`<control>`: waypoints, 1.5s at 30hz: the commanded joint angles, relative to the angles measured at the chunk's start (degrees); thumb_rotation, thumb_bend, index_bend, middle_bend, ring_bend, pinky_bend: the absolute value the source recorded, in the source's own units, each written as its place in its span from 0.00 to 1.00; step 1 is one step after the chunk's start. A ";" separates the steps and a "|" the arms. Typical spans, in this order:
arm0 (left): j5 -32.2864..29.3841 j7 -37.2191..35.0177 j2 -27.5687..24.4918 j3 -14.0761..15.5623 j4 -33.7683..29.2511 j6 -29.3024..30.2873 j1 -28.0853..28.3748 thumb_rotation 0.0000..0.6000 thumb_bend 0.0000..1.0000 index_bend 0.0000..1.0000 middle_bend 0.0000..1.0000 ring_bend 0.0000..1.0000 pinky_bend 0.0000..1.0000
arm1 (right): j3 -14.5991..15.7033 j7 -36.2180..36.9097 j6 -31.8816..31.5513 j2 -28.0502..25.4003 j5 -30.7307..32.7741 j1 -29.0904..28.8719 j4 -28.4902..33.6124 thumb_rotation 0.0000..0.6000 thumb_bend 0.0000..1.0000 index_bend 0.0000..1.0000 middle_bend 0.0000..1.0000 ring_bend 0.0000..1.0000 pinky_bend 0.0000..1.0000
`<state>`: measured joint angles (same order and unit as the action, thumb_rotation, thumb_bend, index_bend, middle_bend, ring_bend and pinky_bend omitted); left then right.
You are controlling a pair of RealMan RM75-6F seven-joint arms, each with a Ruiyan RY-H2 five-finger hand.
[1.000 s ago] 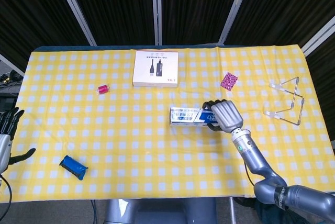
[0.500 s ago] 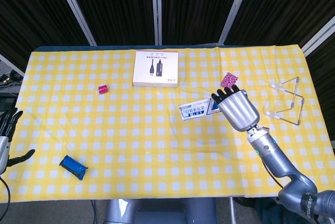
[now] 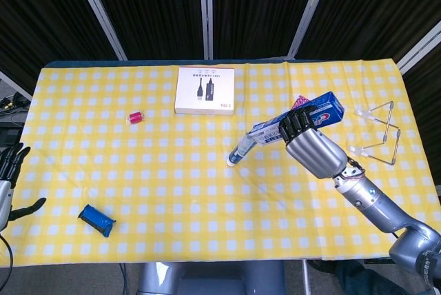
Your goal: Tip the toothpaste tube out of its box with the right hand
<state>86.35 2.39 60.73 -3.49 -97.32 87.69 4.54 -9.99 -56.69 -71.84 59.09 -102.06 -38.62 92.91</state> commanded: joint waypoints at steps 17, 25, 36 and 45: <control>-0.17 0.78 0.25 0.10 -0.15 -0.32 0.09 1.00 0.00 0.00 0.00 0.00 0.00 | 0.23 21.41 4.67 5.56 18.71 5.13 3.71 1.00 0.31 0.42 0.47 0.42 0.47; -0.72 1.16 0.52 0.04 0.12 -0.95 0.32 1.00 0.00 0.00 0.00 0.00 0.00 | 1.47 27.63 8.22 11.72 24.32 5.37 1.21 1.00 0.28 0.37 0.42 0.40 0.48; -1.00 0.75 0.31 0.00 0.23 -1.30 0.44 1.00 0.00 0.00 0.00 0.00 0.00 | 3.52 30.90 8.73 11.82 26.02 7.06 3.95 1.00 0.08 0.11 0.05 0.12 0.18; -0.34 -0.22 -0.15 0.22 -0.21 -0.50 0.02 1.00 0.00 0.00 0.00 0.00 0.00 | 8.20 36.88 -3.84 7.02 13.20 14.36 3.56 1.00 0.07 0.13 0.09 0.12 0.13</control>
<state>86.00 2.20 60.59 -3.28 -97.51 87.18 4.57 -3.74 -22.06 -70.02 67.32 -83.38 -27.32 98.67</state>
